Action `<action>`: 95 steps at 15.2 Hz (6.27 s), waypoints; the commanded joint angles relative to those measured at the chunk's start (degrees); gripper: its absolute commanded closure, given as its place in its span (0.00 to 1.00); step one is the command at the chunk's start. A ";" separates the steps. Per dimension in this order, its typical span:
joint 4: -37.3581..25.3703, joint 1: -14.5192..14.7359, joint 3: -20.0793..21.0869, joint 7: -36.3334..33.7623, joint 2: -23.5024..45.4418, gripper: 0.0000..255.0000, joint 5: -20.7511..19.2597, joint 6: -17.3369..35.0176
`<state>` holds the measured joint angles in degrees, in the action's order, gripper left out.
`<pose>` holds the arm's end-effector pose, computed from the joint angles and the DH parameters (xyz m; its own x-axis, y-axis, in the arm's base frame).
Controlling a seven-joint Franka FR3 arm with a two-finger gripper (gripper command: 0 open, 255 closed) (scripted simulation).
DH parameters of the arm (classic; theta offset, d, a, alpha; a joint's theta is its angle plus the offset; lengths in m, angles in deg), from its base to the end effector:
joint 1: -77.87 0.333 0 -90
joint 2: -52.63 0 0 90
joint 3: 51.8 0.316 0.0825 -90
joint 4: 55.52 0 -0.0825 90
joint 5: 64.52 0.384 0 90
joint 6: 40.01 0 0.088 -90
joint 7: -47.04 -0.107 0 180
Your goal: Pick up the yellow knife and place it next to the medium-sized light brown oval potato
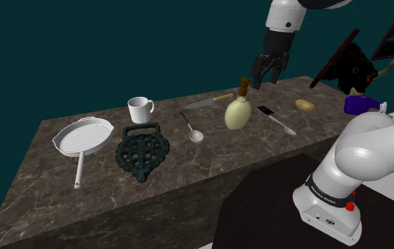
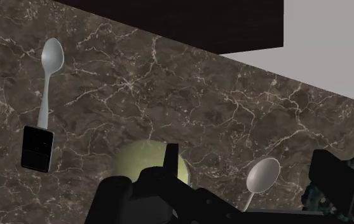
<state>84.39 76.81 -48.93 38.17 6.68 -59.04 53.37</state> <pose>0.3058 0.0229 0.5597 0.9894 -0.1437 -0.0198 -0.1446 -0.9878 -0.0570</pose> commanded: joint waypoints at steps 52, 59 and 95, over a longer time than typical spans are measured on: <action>-40.64 3.20 -17.30 90.34 77.40 0.00 2.72 35.81; -40.63 3.20 -17.30 90.34 77.39 1.00 2.72 35.81; -42.89 -1.09 -21.45 96.98 65.82 1.00 0.11 22.20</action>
<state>41.09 76.38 -70.03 134.04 72.93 -58.91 75.60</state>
